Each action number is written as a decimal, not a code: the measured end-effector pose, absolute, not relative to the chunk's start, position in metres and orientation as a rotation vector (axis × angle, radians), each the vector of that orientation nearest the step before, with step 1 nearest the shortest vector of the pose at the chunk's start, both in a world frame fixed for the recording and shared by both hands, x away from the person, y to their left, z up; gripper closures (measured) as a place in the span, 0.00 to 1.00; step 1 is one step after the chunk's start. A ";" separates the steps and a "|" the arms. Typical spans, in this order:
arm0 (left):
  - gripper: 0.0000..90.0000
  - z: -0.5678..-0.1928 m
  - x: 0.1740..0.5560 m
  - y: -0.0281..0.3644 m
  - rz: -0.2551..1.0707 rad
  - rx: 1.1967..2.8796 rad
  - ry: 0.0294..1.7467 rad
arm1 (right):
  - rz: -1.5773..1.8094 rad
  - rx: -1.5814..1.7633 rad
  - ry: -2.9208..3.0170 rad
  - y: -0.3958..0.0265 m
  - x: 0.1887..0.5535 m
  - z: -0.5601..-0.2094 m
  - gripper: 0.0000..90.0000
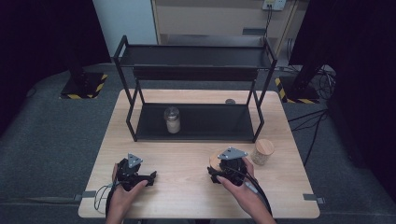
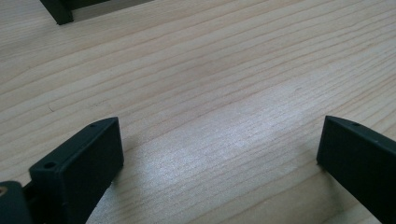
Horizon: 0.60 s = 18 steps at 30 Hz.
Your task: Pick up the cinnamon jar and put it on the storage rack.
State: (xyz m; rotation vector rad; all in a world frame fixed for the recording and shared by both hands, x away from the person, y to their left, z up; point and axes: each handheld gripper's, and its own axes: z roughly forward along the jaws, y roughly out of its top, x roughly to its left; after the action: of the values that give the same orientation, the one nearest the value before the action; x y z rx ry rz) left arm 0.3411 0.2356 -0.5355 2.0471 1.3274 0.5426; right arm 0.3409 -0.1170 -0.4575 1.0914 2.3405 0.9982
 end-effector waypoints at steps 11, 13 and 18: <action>0.00 -0.536 0.341 0.236 0.542 2.047 1.328 | 1.009 1.115 2.334 -0.107 0.359 -0.456 0.28; 0.00 -0.536 0.341 0.236 0.543 2.047 1.327 | 1.008 1.121 2.331 -0.106 0.361 -0.457 0.28; 0.00 -0.536 0.341 0.236 0.543 2.047 1.327 | 1.008 1.129 2.326 -0.103 0.366 -0.458 0.28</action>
State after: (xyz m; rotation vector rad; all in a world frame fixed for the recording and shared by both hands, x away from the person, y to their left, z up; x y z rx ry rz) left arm 0.3411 0.2356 -0.5356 2.0468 1.3274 0.5426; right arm 0.3658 -0.1032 -0.4577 1.1291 2.3262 1.0085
